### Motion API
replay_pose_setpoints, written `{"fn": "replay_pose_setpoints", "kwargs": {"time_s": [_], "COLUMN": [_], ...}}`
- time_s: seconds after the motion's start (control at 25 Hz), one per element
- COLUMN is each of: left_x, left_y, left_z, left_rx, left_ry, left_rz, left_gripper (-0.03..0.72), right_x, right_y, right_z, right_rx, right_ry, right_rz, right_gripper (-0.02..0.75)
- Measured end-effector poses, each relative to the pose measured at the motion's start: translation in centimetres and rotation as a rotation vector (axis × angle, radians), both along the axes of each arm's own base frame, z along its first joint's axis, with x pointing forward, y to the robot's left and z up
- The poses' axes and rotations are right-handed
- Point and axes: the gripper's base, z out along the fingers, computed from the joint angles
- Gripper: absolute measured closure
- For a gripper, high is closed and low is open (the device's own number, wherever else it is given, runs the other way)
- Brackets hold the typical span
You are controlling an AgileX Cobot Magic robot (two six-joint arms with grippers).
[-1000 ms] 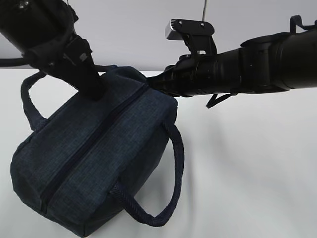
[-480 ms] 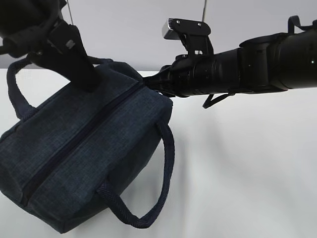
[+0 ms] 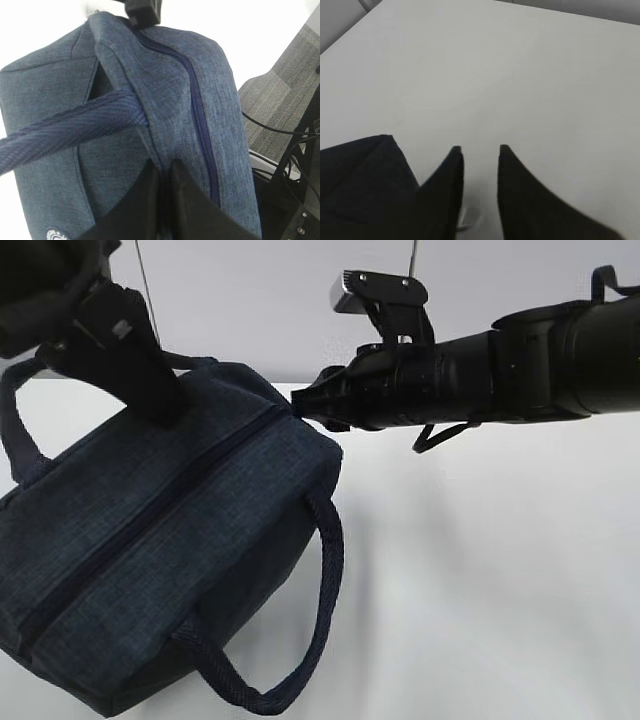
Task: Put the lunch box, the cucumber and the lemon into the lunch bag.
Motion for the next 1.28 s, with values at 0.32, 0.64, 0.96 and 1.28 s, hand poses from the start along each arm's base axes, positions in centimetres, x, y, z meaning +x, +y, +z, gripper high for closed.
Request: {"fn": "replay_pose_setpoints", "kwargs": {"time_s": [0.32,0.64,0.96,1.28], "left_x": [0.0,1.7,4.9,7.8], "left_y": [0.0,-1.1,-3.5,-5.3], "left_z": [0.0,-1.2,-3.2,-5.2], "left_rx": [0.006,-0.04,-0.209,-0.387], "left_ry": [0.002,-0.008,-0.024,0.025], "left_rz": [0.001,0.046,0.161,0.319], "left_gripper": [0.693,0.693,0.693,0.693], "right_x": [-1.6,-6.7,-11.9,-15.1], "right_y": [-2.0,-4.4,-6.9,-8.8], "right_z": [6.3,14.6,14.2,13.7], "right_rx": [0.005,0.11,0.157,0.166], "right_ry": [-0.148,-0.353,-0.332,-0.339], "right_rz": [-0.106,-0.119,-0.141,-0.188], "right_gripper": [0.178,0.167,0.169,0.169]}}
